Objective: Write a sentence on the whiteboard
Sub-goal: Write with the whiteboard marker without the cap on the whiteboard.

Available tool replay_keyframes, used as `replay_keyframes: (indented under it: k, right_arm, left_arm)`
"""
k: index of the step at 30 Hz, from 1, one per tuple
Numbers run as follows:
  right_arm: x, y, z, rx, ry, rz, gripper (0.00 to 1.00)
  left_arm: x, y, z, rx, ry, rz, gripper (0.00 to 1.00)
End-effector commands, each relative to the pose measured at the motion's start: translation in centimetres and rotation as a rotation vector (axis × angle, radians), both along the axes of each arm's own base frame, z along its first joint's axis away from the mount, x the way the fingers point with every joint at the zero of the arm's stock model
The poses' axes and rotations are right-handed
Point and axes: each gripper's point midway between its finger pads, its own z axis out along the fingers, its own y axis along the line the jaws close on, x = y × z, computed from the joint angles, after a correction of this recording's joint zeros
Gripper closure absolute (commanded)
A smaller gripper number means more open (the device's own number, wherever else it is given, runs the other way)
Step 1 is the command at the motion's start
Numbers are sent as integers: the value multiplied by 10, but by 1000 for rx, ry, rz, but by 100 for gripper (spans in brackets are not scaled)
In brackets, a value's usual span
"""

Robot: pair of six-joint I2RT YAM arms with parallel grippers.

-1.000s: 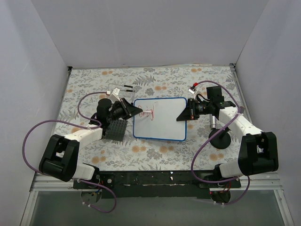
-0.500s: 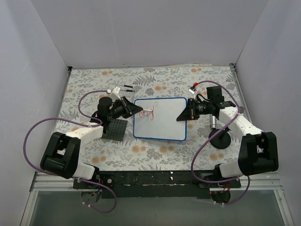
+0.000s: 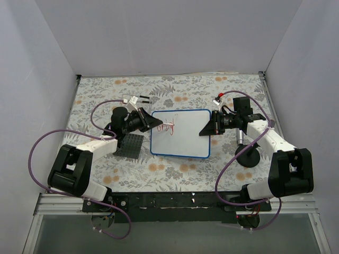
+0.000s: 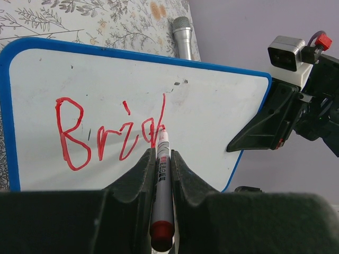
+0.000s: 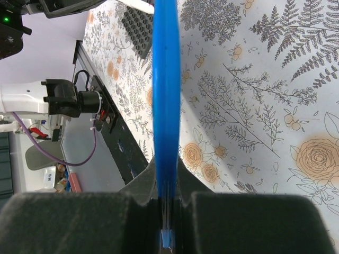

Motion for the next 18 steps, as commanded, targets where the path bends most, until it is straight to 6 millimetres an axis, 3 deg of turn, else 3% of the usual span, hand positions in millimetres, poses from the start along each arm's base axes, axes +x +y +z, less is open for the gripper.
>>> replay_keyframes:
  k: [1, 18]
  right_arm:
    - [2, 1, 10, 14, -91, 22, 99]
    - [2, 1, 12, 15, -95, 22, 99]
  left_arm:
    - [-5, -6, 7, -5, -29, -50, 100]
    - [-34, -3, -10, 18, 13, -120, 100]
